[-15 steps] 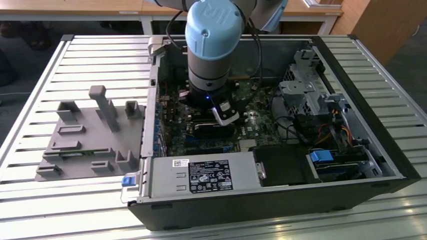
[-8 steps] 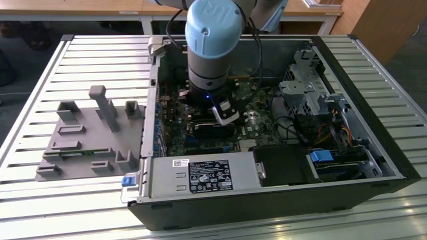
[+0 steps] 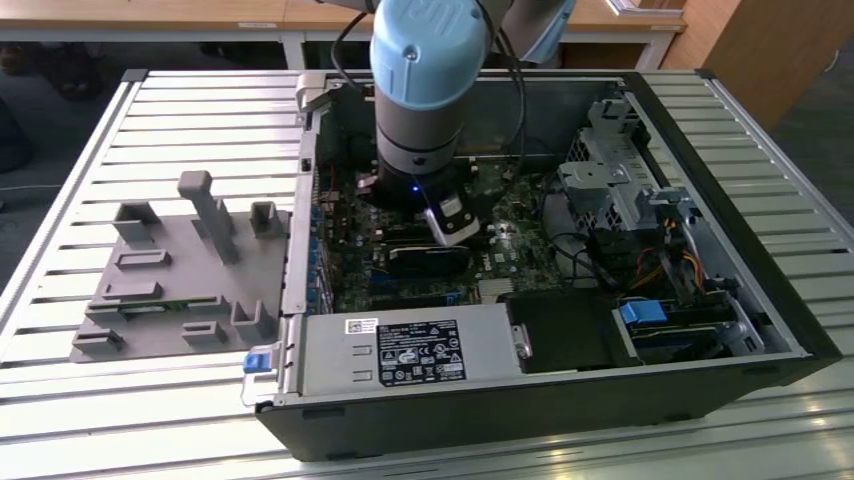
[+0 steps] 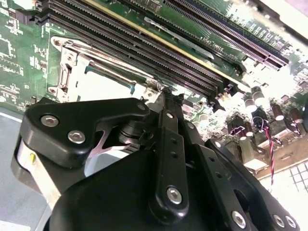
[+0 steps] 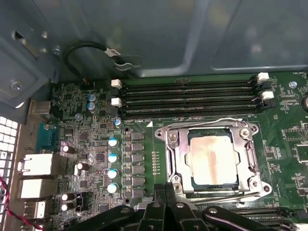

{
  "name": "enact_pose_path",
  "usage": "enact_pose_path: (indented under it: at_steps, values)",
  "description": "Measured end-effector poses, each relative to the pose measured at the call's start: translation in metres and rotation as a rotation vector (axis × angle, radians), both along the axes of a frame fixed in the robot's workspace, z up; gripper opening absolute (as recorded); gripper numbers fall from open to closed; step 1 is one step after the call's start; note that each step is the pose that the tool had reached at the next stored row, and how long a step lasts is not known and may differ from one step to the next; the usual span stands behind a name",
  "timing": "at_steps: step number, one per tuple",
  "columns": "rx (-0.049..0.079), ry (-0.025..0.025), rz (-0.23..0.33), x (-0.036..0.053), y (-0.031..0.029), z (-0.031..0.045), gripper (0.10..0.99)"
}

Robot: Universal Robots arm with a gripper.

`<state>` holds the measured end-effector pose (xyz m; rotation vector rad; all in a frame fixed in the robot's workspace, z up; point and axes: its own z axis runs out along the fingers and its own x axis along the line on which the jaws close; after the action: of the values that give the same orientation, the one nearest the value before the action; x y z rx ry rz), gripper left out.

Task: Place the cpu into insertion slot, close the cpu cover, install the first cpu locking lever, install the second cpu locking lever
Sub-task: 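Install the second cpu locking lever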

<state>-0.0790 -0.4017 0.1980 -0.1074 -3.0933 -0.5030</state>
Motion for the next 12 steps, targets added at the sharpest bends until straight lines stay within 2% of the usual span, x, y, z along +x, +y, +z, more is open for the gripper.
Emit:
enact_pose_path:
  at_steps: [3,12]
  values:
    - [0.0,0.0017,0.0,0.0,0.0,0.0025,0.106]
    - [0.0,0.002,0.0,0.0,0.0,0.0114,0.106]
